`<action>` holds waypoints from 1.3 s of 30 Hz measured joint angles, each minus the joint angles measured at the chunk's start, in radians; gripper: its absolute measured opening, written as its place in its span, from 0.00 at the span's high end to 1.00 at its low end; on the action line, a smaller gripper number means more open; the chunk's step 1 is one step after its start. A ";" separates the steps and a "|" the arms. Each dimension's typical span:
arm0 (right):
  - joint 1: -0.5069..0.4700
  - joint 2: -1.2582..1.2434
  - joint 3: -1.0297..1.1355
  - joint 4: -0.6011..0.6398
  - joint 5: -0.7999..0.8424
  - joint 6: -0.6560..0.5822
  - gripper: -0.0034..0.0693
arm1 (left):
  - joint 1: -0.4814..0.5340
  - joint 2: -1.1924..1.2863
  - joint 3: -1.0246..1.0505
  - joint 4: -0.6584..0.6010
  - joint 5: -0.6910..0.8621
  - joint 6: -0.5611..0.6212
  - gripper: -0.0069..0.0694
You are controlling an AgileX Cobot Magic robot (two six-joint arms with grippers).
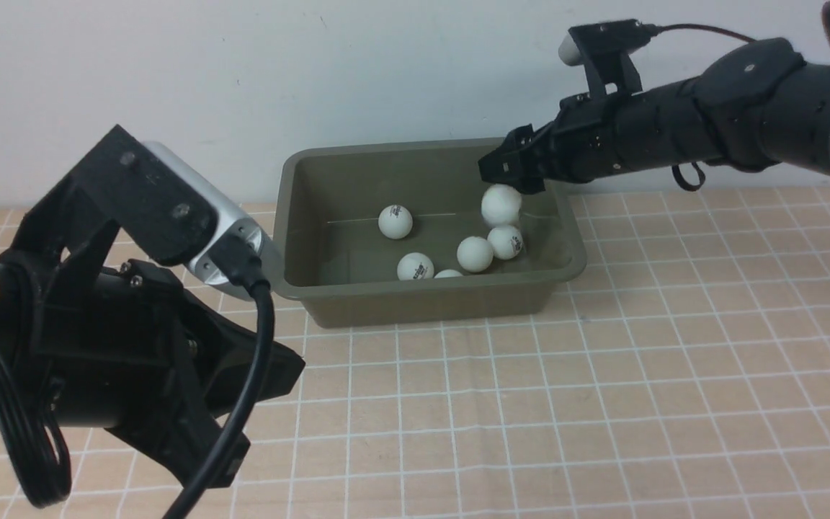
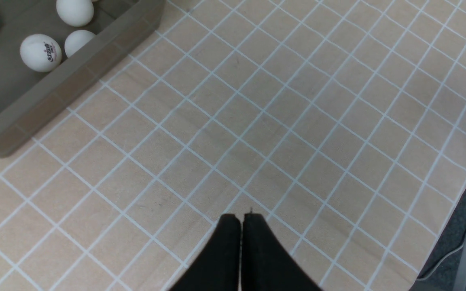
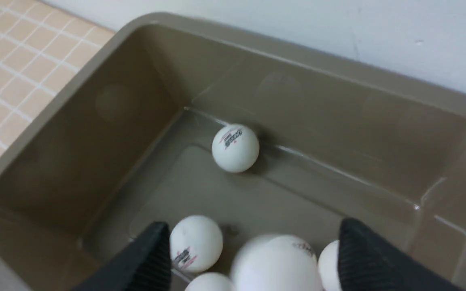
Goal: Put the table tennis balls into the box on the light coffee tablecloth.
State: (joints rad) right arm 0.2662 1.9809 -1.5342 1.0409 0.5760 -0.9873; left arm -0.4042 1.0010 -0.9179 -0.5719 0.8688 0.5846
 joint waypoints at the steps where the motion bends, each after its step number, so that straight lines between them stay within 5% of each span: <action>1: 0.000 -0.006 0.000 0.003 -0.017 -0.025 0.19 | 0.000 0.000 0.000 0.000 0.000 0.001 0.97; 7: -0.049 -0.119 0.000 0.003 -0.058 -0.066 0.19 | 0.000 0.000 0.000 0.000 0.000 0.010 0.97; 12: -0.254 -0.401 -0.001 -0.083 -0.059 0.042 0.33 | 0.000 0.000 0.000 0.000 0.000 0.011 0.97; 16: -0.381 -0.569 -0.004 -0.272 0.026 0.206 0.50 | 0.000 0.000 0.000 0.000 -0.011 0.011 0.97; 24: -0.397 -0.788 0.100 -0.504 0.234 0.287 0.94 | 0.000 0.000 0.000 0.000 -0.026 0.044 0.97; 33: -0.397 -1.062 0.478 -0.605 0.173 0.387 0.97 | 0.000 0.000 0.000 0.000 -0.040 0.053 0.97; 39: -0.397 -1.226 0.671 -0.930 0.150 0.649 0.97 | 0.000 0.000 0.000 0.000 -0.041 0.057 0.97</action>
State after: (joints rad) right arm -0.1304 0.7546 -0.8629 0.1114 0.7256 -0.3386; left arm -0.4042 1.0010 -0.9179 -0.5719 0.8279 0.6418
